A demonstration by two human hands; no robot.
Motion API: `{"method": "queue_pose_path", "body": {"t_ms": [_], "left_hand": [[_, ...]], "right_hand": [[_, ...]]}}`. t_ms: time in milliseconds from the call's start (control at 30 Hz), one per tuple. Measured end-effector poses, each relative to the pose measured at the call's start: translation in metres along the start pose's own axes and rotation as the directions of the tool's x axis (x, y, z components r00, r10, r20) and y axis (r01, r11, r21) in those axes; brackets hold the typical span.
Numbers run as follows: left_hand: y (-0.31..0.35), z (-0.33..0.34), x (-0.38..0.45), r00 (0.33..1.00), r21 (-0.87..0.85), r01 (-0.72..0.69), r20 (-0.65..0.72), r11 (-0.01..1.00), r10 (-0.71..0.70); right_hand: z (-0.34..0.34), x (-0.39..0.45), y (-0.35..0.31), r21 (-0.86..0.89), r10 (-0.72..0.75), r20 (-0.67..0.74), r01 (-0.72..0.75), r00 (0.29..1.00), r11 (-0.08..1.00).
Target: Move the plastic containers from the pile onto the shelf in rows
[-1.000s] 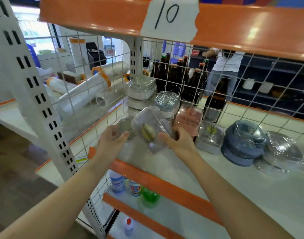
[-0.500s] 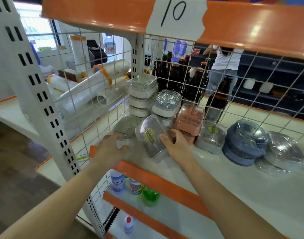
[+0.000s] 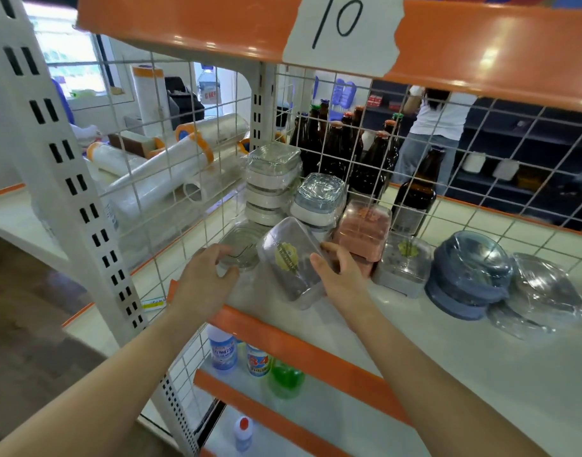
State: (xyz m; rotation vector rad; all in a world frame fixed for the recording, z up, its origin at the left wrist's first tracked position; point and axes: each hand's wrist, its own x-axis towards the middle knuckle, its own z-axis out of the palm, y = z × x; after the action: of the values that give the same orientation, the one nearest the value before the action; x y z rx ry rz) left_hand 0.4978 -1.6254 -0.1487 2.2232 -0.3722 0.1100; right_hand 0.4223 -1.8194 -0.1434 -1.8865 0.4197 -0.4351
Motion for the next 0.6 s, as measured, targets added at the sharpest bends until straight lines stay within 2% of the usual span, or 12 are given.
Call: {"method": "queue_pose_path", "body": {"t_ms": [133, 300, 467, 600], "left_hand": [[0.014, 0.006, 0.004, 0.995, -0.012, -0.075, 0.068, 0.997, 0.076], [0.033, 0.021, 0.008, 0.977, -0.063, -0.089, 0.186, 0.994, 0.099], [0.045, 0.048, -0.002, 0.942, -0.070, -0.175, 0.280, 0.982, 0.187], [0.059, 0.068, -0.012, 0.904, -0.088, -0.225, 0.352, 0.970, 0.241]], "right_hand": [[-0.009, -0.015, -0.002, -0.004, 0.028, -0.081, -0.028, 0.996, 1.000], [-0.033, -0.044, 0.003, -0.053, -0.048, -0.250, 0.036, 0.967, 0.998], [-0.059, -0.078, 0.016, 0.013, -0.019, -0.484, 0.029, 0.875, 0.999], [-0.085, -0.088, 0.022, 0.102, 0.100, -0.586, -0.049, 0.804, 0.994]]}}
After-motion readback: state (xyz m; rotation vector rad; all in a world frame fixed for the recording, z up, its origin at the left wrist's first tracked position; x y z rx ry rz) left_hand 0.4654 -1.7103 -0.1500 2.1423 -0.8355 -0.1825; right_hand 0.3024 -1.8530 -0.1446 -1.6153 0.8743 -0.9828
